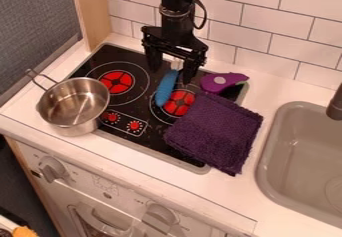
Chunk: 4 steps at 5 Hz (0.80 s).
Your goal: Move silver pot to the lower side of right burner
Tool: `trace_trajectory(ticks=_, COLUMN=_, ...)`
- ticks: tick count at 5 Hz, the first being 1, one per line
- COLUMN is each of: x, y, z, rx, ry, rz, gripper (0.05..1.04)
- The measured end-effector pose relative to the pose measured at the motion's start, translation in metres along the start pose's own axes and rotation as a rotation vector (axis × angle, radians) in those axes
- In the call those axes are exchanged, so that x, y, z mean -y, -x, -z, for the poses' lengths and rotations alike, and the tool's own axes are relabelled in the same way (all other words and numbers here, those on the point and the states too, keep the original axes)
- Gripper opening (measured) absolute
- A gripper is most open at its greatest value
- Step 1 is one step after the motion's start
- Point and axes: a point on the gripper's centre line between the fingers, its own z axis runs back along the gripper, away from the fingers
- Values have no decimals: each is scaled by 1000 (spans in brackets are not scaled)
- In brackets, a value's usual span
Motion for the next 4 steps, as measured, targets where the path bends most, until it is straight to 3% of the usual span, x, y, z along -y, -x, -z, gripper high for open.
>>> trace_trajectory(ticks=1, x=2, y=8, z=13, rx=-41, ry=9, rz=7, gripper=1000)
trace_trajectory(ticks=3, x=-24, y=35, z=-37, rx=57, ry=31, rz=-44, gripper=1000)
trace_trajectory(ticks=4, x=-36, y=64, z=-46, rx=37, ry=37, rz=-68, gripper=1001)
